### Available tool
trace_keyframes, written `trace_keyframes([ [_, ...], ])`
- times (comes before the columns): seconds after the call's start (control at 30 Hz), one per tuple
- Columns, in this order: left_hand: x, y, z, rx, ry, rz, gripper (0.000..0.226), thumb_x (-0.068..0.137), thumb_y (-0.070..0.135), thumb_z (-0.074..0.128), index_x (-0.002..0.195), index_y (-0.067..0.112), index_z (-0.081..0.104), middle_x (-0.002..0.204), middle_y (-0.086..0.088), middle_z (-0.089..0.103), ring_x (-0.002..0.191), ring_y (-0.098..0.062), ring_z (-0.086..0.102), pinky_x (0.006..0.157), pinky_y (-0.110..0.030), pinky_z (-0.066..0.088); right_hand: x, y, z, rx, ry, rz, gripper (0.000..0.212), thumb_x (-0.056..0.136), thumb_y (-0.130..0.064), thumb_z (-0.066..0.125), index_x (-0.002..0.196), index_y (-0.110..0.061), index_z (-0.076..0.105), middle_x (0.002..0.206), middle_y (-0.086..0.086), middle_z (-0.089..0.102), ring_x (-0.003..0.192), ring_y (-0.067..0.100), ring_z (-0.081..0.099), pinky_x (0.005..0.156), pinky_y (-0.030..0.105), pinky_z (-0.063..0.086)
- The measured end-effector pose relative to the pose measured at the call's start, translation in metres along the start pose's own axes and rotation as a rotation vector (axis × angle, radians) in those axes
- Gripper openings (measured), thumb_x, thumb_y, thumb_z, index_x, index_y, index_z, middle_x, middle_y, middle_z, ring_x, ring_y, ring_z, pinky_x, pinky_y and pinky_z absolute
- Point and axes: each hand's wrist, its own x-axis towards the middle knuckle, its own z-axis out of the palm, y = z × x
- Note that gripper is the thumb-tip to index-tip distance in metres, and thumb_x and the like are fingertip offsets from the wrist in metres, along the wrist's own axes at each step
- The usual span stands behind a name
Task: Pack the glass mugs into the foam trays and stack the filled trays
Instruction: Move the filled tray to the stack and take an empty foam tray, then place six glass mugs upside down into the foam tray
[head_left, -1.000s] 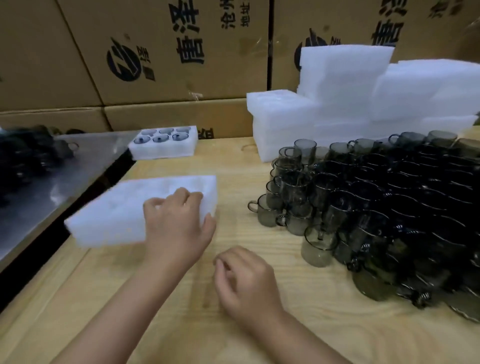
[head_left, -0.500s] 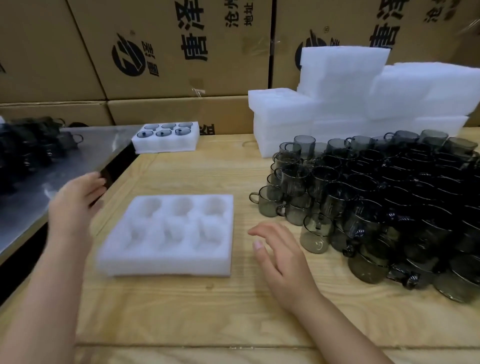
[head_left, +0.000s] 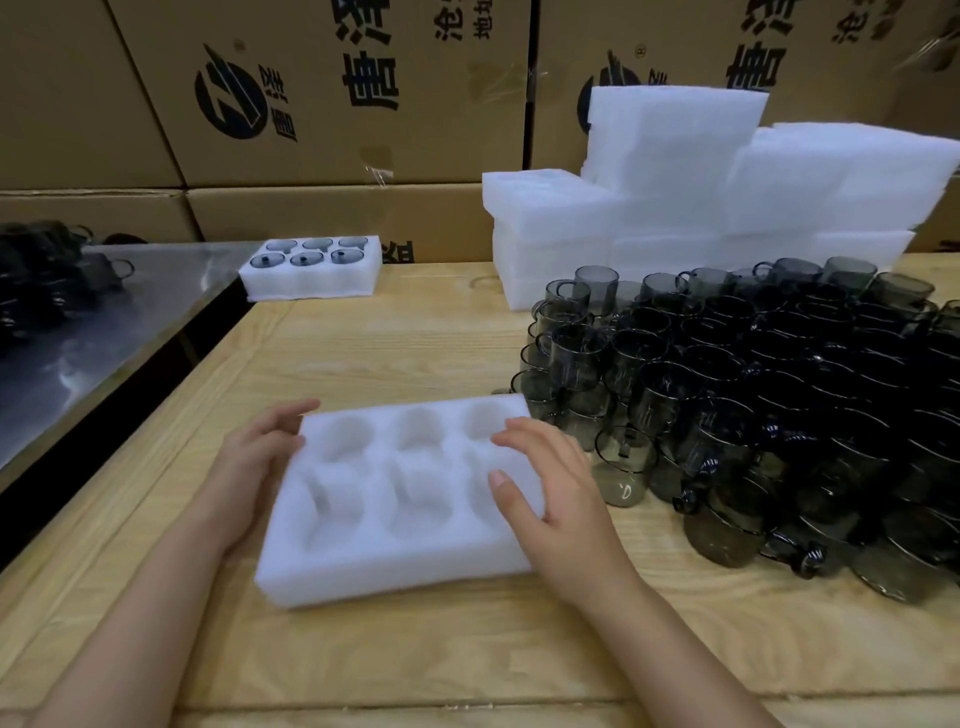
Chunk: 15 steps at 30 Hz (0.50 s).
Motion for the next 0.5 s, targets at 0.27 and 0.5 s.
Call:
trace_keyframes([
  [0.27,-0.012,0.01,0.028,-0.195,-0.154,-0.024,0.048,0.061,0.002,0.045,0.103,0.01,0.065,0.088,-0.006,0.06,0.074,-0.024,0.061,0.059,-0.025,0.053,0.002,-0.003,-0.03,0.065,0.033,0.118,0.01,0.084,-0.025,0.063,0.077,-0.02,0.068,0.07,-0.02,0.061,0.075,-0.002,0.05,0.064,0.009,0.033],
  [0.5,-0.002,0.019,0.079,-0.263,-0.17,-0.03,0.05,0.078,-0.02,0.027,0.099,0.006,0.063,0.081,-0.007,0.068,0.072,-0.022,0.064,0.062,-0.025,0.054,0.003,0.005,-0.036,-0.237,0.189,0.104,0.022,0.089,-0.021,0.058,0.067,-0.019,0.059,0.059,-0.018,0.048,0.065,0.01,0.047,0.061,0.03,0.04],
])
